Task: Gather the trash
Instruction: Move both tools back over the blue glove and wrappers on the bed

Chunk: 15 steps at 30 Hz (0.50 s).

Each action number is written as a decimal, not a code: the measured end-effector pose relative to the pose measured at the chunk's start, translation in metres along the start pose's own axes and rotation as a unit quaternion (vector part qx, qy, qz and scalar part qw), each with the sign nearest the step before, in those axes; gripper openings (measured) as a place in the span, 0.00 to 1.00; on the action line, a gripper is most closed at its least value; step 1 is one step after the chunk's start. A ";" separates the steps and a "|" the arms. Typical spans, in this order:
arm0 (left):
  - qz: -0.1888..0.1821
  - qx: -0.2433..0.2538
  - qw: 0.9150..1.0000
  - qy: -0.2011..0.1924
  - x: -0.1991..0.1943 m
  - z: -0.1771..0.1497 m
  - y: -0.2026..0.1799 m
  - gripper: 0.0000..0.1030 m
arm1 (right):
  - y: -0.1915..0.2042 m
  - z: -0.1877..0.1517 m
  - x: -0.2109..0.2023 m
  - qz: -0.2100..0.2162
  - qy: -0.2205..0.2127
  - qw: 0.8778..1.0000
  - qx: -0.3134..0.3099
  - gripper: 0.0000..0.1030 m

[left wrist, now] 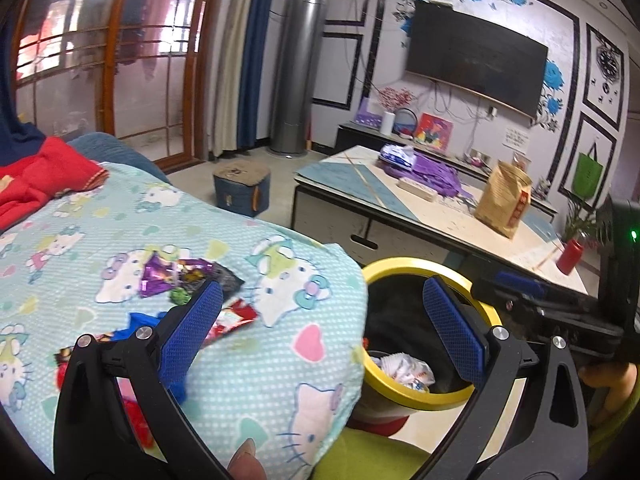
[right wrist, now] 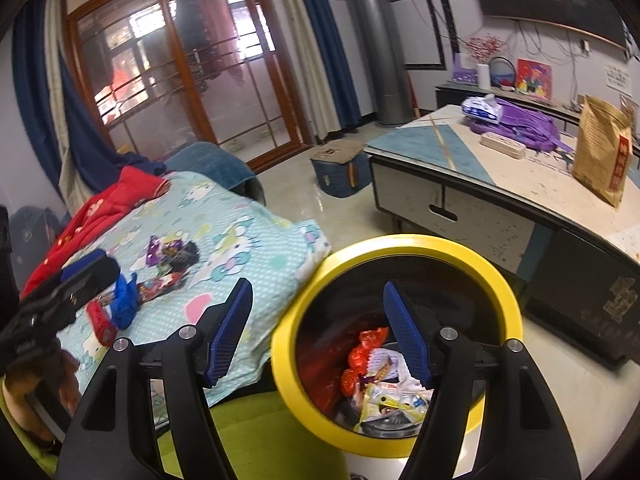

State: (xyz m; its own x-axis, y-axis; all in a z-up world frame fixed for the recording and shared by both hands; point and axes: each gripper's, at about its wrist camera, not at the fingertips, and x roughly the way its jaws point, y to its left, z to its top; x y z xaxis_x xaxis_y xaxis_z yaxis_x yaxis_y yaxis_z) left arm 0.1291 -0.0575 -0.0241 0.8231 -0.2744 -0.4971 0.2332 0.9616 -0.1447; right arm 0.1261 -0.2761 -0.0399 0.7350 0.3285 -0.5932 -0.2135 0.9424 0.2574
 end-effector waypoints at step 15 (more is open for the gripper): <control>0.044 -0.044 0.998 -0.018 -0.022 0.002 0.046 0.89 | 0.047 -0.007 0.002 0.028 0.012 0.998 -0.053 0.68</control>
State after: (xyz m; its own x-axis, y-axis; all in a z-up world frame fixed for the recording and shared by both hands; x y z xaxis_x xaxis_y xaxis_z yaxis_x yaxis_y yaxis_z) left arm 0.1228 -0.0067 -0.0177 0.8570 -0.1874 -0.4800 0.1139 0.9774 -0.1782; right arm 0.1136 -0.2310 -0.0344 0.7049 0.3803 -0.5988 -0.3211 0.9238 0.2087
